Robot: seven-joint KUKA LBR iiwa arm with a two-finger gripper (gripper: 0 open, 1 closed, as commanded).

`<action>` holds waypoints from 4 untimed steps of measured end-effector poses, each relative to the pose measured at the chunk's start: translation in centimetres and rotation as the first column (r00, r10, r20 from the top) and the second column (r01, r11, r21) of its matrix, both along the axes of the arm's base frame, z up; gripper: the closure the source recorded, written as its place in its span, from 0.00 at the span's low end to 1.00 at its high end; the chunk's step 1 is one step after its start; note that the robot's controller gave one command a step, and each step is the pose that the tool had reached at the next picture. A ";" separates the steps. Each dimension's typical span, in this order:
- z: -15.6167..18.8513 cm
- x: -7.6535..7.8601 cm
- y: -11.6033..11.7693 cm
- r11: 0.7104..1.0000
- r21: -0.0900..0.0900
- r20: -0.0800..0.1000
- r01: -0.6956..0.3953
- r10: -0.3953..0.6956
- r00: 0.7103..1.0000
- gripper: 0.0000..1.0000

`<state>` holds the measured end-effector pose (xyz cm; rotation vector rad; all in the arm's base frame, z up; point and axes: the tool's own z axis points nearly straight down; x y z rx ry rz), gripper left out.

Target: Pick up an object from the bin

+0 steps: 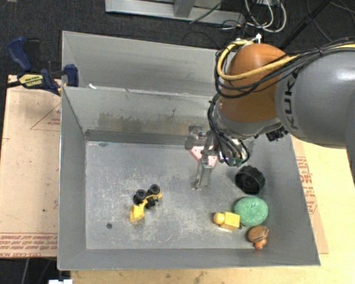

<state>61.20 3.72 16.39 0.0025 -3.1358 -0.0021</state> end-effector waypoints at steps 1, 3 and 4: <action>0.5 0.1 0.0 1.000 0.000 0.007 0.001 -0.001 1.000 0.00; -9.4 -1.7 7.3 0.883 0.000 0.007 -0.469 0.469 0.883 1.00; -9.4 -1.7 7.2 0.884 0.001 0.006 -0.467 0.467 0.884 0.00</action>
Offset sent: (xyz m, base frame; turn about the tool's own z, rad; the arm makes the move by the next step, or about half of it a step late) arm 0.0352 0.0738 -0.0514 -0.0920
